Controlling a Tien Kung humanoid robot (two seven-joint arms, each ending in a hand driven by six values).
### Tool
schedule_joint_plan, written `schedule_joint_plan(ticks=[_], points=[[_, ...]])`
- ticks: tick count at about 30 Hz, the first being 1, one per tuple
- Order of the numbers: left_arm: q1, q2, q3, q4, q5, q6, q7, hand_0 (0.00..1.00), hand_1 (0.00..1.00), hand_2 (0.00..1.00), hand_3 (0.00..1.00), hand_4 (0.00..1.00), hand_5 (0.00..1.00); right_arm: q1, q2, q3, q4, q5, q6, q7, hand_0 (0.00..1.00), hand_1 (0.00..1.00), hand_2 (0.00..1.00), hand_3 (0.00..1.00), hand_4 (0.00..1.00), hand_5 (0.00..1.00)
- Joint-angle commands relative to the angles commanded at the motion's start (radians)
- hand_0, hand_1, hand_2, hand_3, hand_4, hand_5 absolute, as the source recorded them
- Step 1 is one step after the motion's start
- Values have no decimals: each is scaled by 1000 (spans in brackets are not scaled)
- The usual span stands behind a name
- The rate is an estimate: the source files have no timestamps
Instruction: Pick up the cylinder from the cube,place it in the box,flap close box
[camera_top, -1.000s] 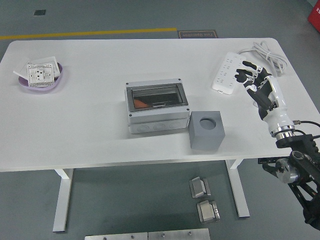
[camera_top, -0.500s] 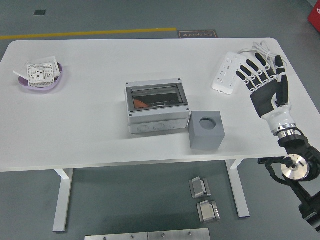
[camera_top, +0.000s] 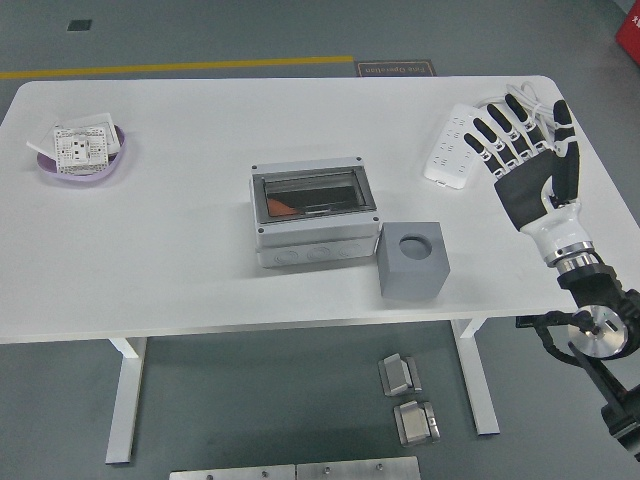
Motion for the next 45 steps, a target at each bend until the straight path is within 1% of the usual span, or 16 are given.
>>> schedule_joint_plan(ticks=[1, 6, 7, 15, 18, 19, 24, 25, 36, 37, 42, 43, 45], points=[[1, -1, -1, 0, 0, 0, 0, 726, 738, 693, 806, 708, 403, 0, -1, 0, -1, 4, 3, 0, 998, 998, 998, 998, 998, 448], [6, -8, -14, 1, 1, 0, 0, 726, 738, 693, 806, 708, 403, -4, -1, -4, -7, 21, 16, 1, 998, 998, 998, 998, 998, 448], [7, -9, -17, 0, 3, 0, 0, 726, 738, 693, 806, 709, 404, -6, 0, -4, -8, 23, 18, 1, 998, 998, 998, 998, 998, 511], [10, -17, -26, 1, 4, 0, 0, 726, 738, 693, 805, 708, 403, -13, 5, 9, -12, 35, 37, 1, 998, 998, 998, 998, 998, 521], [8, -16, -28, 1, 5, 0, 0, 726, 738, 693, 805, 708, 403, -15, 6, 15, -14, 42, 44, 1, 998, 998, 998, 998, 998, 521], [8, -16, -28, 1, 5, 0, 0, 726, 738, 693, 805, 708, 403, -16, 8, 18, -15, 45, 47, 2, 998, 998, 998, 998, 998, 541], [6, -13, -27, 0, 4, 0, -1, 726, 738, 693, 805, 708, 403, -19, 12, 25, -16, 55, 57, 2, 998, 998, 998, 998, 998, 541], [5, -12, -27, 0, 4, 0, -1, 726, 737, 693, 806, 708, 403, -19, 13, 26, -16, 58, 58, 1, 998, 976, 998, 998, 998, 556], [5, -12, -26, 0, 3, 0, -1, 726, 737, 693, 804, 708, 402, -16, 14, 12, -24, 77, 59, 1, 989, 977, 998, 998, 998, 551], [5, -12, -26, 0, 3, -1, -1, 726, 737, 693, 805, 708, 403, -16, 14, 11, -25, 78, 58, 1, 979, 957, 998, 998, 998, 566], [4, -12, -27, 0, 3, 0, -1, 726, 737, 693, 805, 708, 403, -17, 12, 12, -24, 77, 57, 0, 979, 957, 998, 998, 998, 566], [4, -12, -27, 0, 3, 0, -1, 726, 737, 693, 806, 708, 403, -17, 11, 11, -24, 78, 57, 0, 972, 917, 931, 998, 998, 564], [4, -12, -26, 0, 2, 0, -1, 726, 737, 693, 806, 708, 403, -17, 11, 10, -25, 79, 57, 0, 972, 917, 931, 998, 998, 564]])
